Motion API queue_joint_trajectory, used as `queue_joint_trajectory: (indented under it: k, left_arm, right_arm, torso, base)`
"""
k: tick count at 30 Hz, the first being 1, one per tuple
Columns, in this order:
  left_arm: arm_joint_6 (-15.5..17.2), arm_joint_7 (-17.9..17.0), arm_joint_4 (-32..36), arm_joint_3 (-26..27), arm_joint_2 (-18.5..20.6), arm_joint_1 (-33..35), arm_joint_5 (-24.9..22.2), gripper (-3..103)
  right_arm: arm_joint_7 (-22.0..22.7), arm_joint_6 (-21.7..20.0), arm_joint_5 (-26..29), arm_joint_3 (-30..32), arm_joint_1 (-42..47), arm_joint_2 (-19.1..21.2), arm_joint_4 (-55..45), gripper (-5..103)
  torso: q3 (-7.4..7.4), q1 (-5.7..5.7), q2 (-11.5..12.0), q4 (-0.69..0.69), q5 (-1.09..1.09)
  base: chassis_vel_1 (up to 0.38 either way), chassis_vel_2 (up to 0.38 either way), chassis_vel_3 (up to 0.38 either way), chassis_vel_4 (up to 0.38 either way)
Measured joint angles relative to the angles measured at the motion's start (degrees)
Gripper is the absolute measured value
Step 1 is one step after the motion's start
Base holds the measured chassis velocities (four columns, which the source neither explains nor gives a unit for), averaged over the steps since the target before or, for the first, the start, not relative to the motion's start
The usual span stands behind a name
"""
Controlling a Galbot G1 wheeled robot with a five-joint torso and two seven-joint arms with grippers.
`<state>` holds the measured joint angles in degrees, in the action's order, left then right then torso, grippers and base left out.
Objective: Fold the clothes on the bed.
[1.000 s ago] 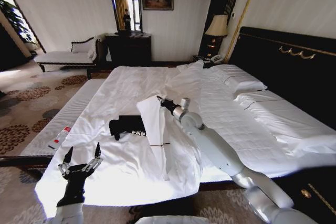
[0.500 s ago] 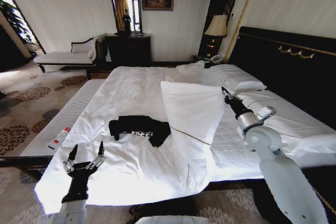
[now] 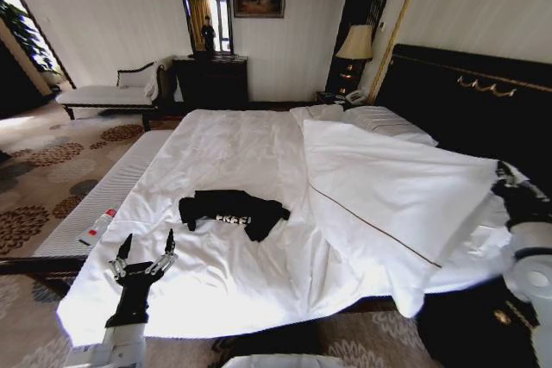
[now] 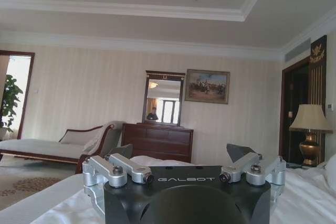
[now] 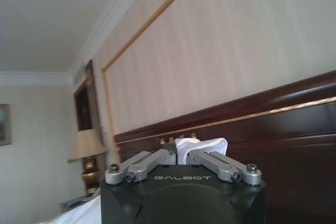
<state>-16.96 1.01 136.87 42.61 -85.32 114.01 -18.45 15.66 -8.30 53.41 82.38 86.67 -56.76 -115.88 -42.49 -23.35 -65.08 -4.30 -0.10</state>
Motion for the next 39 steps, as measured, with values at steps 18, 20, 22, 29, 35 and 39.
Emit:
queue_joint_trajectory:
  k: [18, 20, 22, 29, 35, 39]
  left_arm:
    - [-0.37, -0.44, -3.15, -0.58, 1.67, -3.17, -2.64, 100]
    - [-0.33, -0.48, -3.42, -0.43, 1.97, -3.53, -3.20, 100]
    - [-0.33, -0.53, -3.56, -0.27, 2.11, -3.62, -3.44, 100]
    - [-0.46, -0.59, -4.18, 0.99, 3.03, -3.40, -5.09, 100]
    - [-0.58, -0.70, -4.84, 1.56, 3.25, -3.28, -5.61, 100]
    - [-0.65, -0.71, -5.07, 1.26, 2.78, -3.14, -5.05, 100]
  right_arm:
    - [16.00, 7.32, -4.85, 1.36, 9.97, -11.01, 15.67, 0]
    - [15.08, 10.13, -7.22, -1.23, 8.50, -11.14, 20.94, 0]
    - [14.54, 11.35, -7.73, -2.61, 7.71, -11.08, 23.53, 0]
    - [12.40, 13.46, -7.10, -8.67, 1.98, -9.27, 37.18, 0]
    - [13.96, 13.05, -13.82, -9.95, -0.72, -8.89, 42.85, 12]
    - [16.18, 13.33, -21.36, -8.13, 0.14, -9.66, 40.71, 22]
  torso:
    - [0.00, -0.02, 0.00, -0.05, -0.01]
    - [0.00, -0.01, 0.00, -0.03, -0.04]
    - [0.00, -0.01, 0.00, -0.06, -0.03]
    - [0.00, -0.01, 0.00, -0.04, -0.01]
    - [0.00, -0.01, 0.00, -0.04, 0.00]
    - [0.00, -0.01, 0.01, -0.04, 0.02]
  base:
    - [0.000, 0.000, 0.000, 0.000]
    - [0.000, 0.000, 0.000, 0.000]
    - [0.000, 0.000, 0.000, 0.000]
    - [0.000, 0.000, 0.000, 0.000]
    - [0.000, 0.000, 0.000, 0.000]
    - [0.000, 0.000, 0.000, 0.000]
